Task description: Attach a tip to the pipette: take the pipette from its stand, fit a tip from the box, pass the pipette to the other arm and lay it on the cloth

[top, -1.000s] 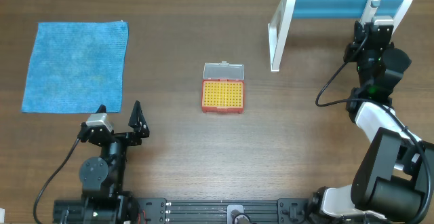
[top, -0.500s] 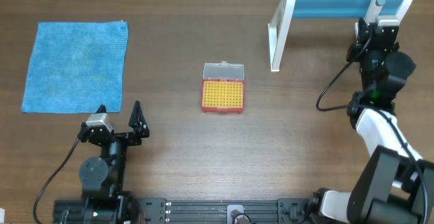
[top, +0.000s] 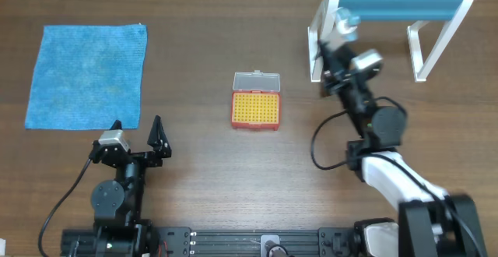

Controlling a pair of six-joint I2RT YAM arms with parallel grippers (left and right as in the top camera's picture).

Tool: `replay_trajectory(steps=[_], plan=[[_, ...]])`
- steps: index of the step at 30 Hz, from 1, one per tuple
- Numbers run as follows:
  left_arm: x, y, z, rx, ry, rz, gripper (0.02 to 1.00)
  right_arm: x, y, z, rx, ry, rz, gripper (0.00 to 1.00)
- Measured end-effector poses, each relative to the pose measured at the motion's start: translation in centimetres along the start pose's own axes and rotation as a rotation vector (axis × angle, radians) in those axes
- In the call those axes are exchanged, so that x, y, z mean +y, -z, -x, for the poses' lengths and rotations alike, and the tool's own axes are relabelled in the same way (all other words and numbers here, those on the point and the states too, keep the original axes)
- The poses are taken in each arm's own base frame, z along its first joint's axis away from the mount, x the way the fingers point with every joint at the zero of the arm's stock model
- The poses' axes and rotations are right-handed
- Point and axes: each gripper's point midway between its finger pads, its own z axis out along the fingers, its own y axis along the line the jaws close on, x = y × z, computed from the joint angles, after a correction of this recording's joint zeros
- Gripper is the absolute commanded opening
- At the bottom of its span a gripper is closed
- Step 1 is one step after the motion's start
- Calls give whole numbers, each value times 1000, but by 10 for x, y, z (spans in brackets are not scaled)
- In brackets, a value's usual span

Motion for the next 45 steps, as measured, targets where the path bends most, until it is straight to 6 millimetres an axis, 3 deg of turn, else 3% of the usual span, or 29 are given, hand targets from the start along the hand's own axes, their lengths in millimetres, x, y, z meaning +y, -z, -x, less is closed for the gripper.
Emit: replay_trajectory(steps=[5, 8, 26, 45], plan=[[0, 0, 0, 0, 0, 0, 952, 62, -8, -74, 158, -139, 168, 80], [0, 0, 0, 0, 0, 0, 954, 82, -8, -89, 197, -170, 217, 82], [0, 0, 0, 0, 0, 0, 954, 122, -1, -120, 277, -199, 327, 80], [0, 0, 0, 0, 0, 0, 952, 124, -1, -121, 267, -136, 361, 80]])
